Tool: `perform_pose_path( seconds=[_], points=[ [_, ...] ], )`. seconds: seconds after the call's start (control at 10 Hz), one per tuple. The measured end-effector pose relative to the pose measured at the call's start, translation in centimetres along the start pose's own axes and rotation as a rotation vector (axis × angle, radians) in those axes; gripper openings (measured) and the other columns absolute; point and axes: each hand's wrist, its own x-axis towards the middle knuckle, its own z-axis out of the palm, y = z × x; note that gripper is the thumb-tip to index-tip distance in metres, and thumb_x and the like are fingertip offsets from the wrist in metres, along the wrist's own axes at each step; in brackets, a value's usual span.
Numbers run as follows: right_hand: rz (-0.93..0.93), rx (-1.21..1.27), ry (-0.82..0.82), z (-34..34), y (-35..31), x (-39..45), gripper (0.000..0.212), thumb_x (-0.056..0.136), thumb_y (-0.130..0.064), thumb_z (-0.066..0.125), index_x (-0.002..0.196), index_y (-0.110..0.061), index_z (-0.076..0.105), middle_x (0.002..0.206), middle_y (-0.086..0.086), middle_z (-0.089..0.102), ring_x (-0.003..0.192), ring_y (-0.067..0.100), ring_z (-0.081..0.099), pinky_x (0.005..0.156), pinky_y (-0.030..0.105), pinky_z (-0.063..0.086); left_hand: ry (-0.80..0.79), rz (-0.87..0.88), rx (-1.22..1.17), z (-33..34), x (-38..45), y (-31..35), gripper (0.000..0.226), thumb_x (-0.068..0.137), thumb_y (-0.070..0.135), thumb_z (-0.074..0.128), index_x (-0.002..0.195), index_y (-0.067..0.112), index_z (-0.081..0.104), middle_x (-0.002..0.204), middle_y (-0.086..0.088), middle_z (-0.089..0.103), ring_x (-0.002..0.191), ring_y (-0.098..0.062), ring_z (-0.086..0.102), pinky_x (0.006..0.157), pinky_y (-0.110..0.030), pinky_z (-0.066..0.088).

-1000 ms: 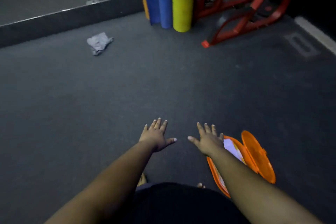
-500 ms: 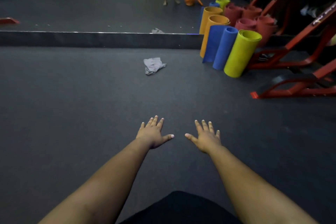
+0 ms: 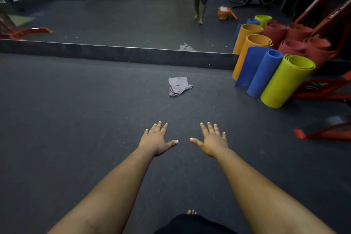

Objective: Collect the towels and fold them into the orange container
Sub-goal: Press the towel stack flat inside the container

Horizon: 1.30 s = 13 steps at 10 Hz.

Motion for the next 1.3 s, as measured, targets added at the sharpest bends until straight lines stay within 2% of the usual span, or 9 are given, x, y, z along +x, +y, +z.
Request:
perform_pose_path(
  seconds=[0.3, 0.6, 0.9, 1.3],
  points=[
    [-0.057, -0.040, -0.054, -4.7, -3.1, 13.7, 0.102, 0.085, -0.086, 0.035, 0.163, -0.029, 0.002, 0.171, 0.002, -0.004, 0.157, 0.026, -0.009, 0.123, 0.059, 0.004, -0.011, -0.056, -0.036, -5.3, 11.8, -2.8, 0.101, 0.088, 0.084, 0.036, 0.164, 0.025, 0.005, 0.172, -0.004, 0.000, 0.158, -0.022, 0.003, 0.127, -0.047, 0.009],
    [-0.010, -0.033, -0.081, -8.1, -10.6, 31.2, 0.103, 0.084, -0.087, 0.036, 0.163, -0.030, 0.002, 0.171, 0.001, -0.004, 0.157, 0.026, -0.009, 0.124, 0.058, 0.004, -0.061, -0.023, -0.045, -10.3, 29.3, -11.2, 0.103, 0.087, 0.085, 0.036, 0.164, 0.025, 0.004, 0.172, -0.003, -0.001, 0.158, -0.022, 0.003, 0.127, -0.047, 0.009],
    [0.052, 0.027, -0.087, -13.4, -16.4, 44.2, 0.103, 0.084, -0.087, 0.035, 0.163, -0.031, 0.001, 0.171, 0.001, -0.004, 0.157, 0.025, -0.009, 0.124, 0.058, 0.004, -0.113, 0.034, -0.003, -17.4, 43.0, -17.4, 0.103, 0.087, 0.086, 0.035, 0.164, 0.026, 0.002, 0.172, -0.003, -0.003, 0.158, -0.022, 0.002, 0.127, -0.047, 0.008],
    [0.066, 0.059, -0.161, -18.3, -17.6, 67.7, 0.103, 0.084, -0.087, 0.036, 0.163, -0.030, 0.001, 0.171, 0.001, -0.002, 0.157, 0.025, -0.006, 0.123, 0.060, 0.005, -0.170, 0.044, 0.033, -24.2, 66.5, -19.9, 0.102, 0.087, 0.085, 0.035, 0.164, 0.026, 0.002, 0.172, -0.002, -0.003, 0.158, -0.021, 0.002, 0.127, -0.046, 0.007]
  ],
)
